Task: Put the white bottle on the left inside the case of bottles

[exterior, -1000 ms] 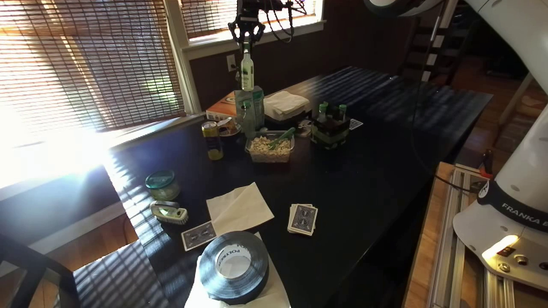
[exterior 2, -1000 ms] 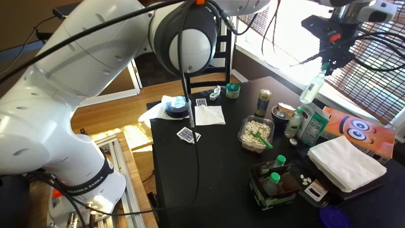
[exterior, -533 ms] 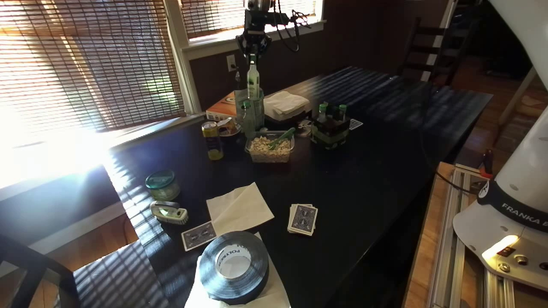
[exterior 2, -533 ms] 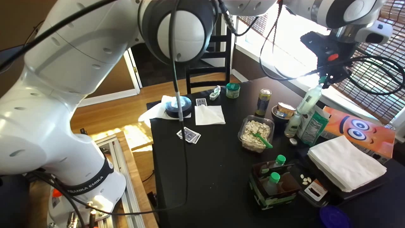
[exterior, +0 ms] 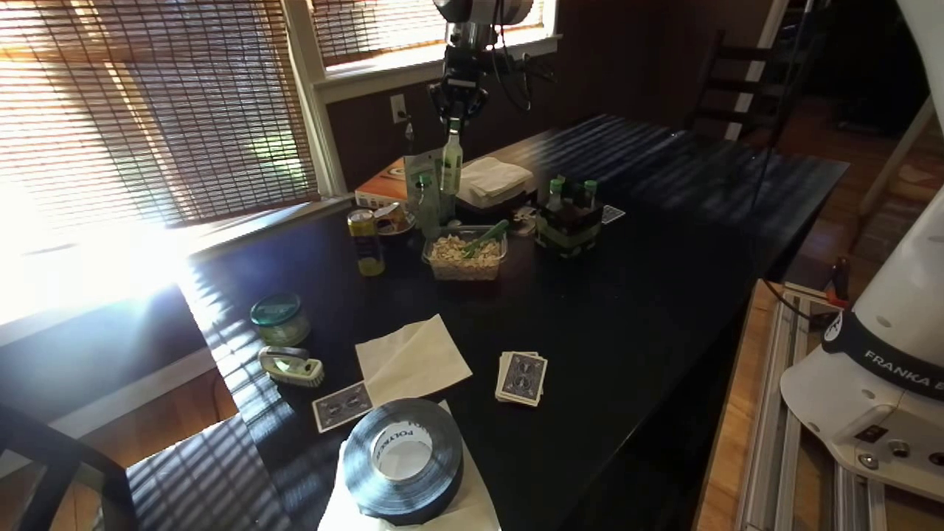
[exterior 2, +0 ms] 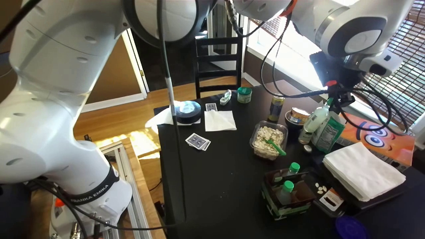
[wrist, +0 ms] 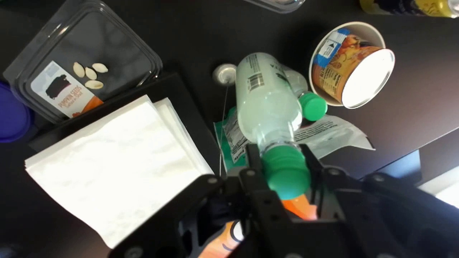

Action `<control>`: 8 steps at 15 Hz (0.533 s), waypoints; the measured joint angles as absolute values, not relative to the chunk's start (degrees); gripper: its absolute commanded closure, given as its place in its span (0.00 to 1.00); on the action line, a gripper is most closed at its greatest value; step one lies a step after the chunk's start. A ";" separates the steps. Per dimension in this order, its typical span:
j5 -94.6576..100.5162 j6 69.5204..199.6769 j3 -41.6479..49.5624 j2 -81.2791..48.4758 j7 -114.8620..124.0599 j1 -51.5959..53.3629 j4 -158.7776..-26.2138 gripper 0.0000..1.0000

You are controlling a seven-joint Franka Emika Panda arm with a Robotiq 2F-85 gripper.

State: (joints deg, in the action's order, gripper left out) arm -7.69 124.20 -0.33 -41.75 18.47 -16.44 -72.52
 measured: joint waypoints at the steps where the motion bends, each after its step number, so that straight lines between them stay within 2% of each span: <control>1: -8.07 124.79 0.42 -41.46 18.23 -16.22 -73.50 0.71; 5: -8.07 124.76 1.11 -41.80 18.11 -15.58 -73.26 0.71; 6: -8.07 124.76 1.14 -41.80 18.11 -15.48 -73.25 0.93; 8: -8.07 124.76 1.39 -41.82 18.11 -15.27 -73.28 0.93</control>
